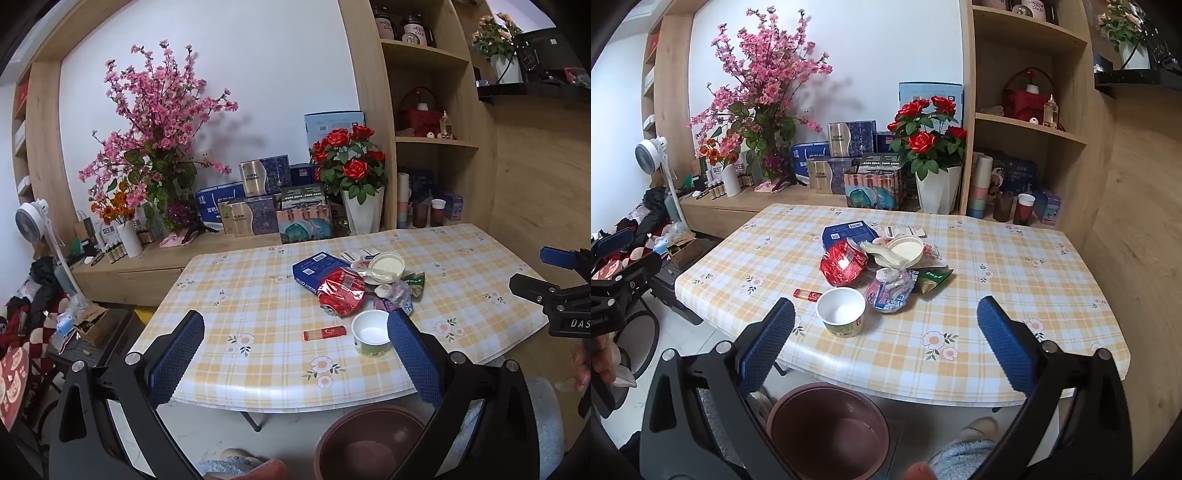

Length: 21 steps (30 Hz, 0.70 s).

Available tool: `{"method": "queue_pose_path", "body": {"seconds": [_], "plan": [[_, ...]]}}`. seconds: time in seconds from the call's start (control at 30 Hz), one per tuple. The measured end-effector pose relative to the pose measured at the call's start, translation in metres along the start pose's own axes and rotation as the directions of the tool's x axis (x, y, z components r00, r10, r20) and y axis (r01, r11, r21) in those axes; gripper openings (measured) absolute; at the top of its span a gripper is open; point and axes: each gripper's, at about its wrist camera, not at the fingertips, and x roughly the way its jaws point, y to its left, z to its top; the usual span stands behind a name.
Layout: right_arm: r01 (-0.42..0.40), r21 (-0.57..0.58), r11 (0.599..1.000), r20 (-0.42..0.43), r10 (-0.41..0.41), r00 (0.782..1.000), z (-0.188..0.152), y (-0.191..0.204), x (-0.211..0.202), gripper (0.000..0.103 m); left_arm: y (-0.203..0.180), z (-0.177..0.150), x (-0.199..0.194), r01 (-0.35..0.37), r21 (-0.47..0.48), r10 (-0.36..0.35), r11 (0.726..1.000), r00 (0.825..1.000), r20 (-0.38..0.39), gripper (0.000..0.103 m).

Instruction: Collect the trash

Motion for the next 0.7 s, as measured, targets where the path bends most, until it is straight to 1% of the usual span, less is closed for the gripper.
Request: {"method": "queue_pose_path", "body": {"seconds": [0.03,0.33,0.47,0.7], "plan": [[0.004,-0.007,1.000,0.015,-0.004,1.000,0.0000,0.0006,-0.0012,0.097,0.0001,-0.0001,-0.0001,-0.001,-0.001,0.001,1.000,1.000,0.003,0.097],[0.007,-0.015,1.000,0.009,-0.007,1.000,0.0014,0.0021,-0.0019,0.097,0.0095,0.0080,-0.0009,-0.008,0.001,0.008,1.000,1.000,0.007,0.097],[0.007,-0.018,1.000,0.007,-0.007,1.000,0.0040,0.0032,-0.0041,0.097,0.0074,0.0091,-0.0052,-0.020,0.009,0.020,1.000,1.000,0.013,0.097],[0.014,-0.030,0.999,0.005,-0.014,1.000,0.0033,0.0031,-0.0038,0.097,0.0069,0.0051,-0.0042,-0.030,0.011,0.030,1.000,0.999,0.012,0.097]]}}
